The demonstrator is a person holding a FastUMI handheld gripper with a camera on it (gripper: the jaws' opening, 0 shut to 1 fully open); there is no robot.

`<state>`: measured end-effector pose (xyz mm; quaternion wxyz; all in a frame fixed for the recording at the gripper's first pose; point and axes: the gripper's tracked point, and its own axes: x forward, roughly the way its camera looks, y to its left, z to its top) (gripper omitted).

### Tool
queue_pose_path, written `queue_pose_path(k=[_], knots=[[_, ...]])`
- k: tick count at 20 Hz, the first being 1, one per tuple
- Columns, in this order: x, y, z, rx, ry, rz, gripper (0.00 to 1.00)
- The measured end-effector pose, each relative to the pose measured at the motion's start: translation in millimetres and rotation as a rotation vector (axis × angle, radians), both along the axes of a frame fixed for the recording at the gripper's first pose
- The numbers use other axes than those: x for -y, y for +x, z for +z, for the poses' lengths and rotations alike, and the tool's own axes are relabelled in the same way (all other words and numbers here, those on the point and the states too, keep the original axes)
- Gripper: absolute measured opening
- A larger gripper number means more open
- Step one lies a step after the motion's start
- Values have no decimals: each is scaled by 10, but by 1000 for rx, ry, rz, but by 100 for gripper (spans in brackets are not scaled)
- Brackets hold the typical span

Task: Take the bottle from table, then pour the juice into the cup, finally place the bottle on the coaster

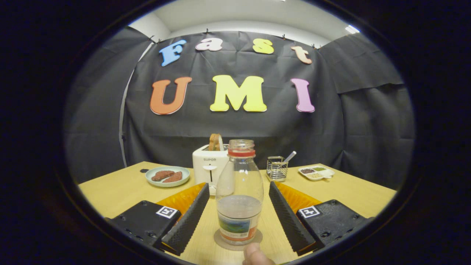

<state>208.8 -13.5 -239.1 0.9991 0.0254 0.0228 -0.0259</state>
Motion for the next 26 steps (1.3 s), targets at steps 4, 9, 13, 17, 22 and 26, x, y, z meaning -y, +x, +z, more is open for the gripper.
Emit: queue_pose_path(k=[4, 9, 13, 17, 22, 26], knots=[[0, -243, 311, 37, -13, -4, 100], [-76, -683, 830, 75, -55, 1, 100], [-62, -1122, 1229, 101, -87, -13, 100], [-18, -1661, 1642, 106, -80, -69, 100], [-81, -2272, 2068, 129, -106, -65, 100], [-45, -2687, 2187, 124, -95, -42, 100]])
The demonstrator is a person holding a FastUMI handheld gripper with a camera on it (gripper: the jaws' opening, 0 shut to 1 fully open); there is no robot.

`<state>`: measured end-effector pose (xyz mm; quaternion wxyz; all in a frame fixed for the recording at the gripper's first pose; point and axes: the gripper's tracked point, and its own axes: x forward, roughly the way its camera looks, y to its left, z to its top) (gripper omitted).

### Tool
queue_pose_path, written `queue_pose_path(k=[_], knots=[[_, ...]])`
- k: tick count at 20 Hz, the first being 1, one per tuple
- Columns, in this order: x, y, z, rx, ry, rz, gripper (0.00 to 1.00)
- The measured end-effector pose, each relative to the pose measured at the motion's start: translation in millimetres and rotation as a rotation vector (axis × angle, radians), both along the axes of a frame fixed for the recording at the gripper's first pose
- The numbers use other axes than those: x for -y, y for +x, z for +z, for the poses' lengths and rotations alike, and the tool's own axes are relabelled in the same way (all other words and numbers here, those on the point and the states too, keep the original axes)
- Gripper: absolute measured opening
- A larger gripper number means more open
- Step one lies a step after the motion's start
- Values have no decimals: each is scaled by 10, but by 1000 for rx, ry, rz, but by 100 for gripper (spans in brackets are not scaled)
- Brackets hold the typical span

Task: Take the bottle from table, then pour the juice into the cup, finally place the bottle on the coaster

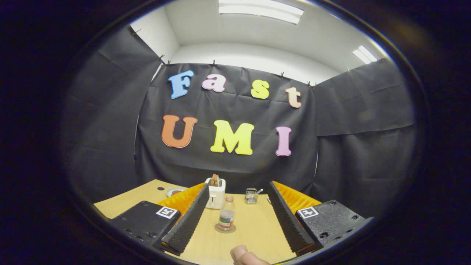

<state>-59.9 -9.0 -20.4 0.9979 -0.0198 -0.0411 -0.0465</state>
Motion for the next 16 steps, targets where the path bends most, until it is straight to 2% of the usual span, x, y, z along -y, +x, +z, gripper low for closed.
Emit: queue_pose_path(k=[3, 6, 16], knots=[[-21, -238, 61, 0, 42, 49, 100], [131, -443, 111, 12, 51, 27, 100], [116, -829, 176, 13, 22, 48, 100]])
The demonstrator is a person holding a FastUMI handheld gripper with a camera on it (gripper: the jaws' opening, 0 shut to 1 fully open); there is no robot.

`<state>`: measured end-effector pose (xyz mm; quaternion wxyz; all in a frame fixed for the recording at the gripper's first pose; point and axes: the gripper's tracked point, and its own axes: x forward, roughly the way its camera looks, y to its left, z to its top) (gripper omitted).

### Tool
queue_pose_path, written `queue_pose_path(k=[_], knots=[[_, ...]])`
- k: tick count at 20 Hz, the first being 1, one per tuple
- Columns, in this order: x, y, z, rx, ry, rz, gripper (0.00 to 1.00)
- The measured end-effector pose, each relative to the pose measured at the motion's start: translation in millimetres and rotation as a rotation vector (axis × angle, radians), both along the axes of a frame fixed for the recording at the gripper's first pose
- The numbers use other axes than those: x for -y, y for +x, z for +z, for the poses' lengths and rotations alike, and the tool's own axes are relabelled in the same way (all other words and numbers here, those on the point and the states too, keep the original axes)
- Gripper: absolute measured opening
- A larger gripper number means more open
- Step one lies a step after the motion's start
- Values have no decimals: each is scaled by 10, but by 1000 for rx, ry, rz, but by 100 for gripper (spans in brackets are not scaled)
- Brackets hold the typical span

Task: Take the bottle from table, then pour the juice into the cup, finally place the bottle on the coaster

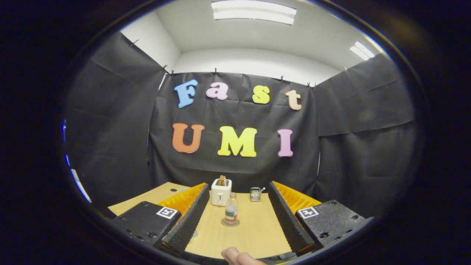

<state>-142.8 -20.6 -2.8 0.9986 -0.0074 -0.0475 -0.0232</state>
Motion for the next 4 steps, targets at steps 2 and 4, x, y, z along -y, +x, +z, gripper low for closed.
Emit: queue_pose_path(k=[2, 4], knots=[[12, -60, 41, 3, 5, -2, 100], [29, -103, 45, 3, 11, -3, 100]])
